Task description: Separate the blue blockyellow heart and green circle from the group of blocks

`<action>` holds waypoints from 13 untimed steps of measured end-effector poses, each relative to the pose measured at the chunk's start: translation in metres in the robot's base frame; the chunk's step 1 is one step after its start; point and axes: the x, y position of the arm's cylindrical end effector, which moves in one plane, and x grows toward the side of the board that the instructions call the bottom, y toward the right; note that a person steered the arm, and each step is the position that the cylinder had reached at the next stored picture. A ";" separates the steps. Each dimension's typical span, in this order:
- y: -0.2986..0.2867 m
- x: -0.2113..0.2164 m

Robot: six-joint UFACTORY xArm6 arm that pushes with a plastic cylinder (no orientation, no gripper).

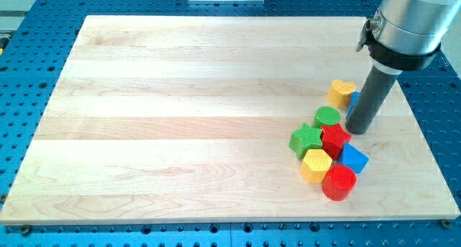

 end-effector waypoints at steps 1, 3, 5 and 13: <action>0.005 -0.005; 0.011 -0.090; 0.035 -0.049; 0.015 -0.214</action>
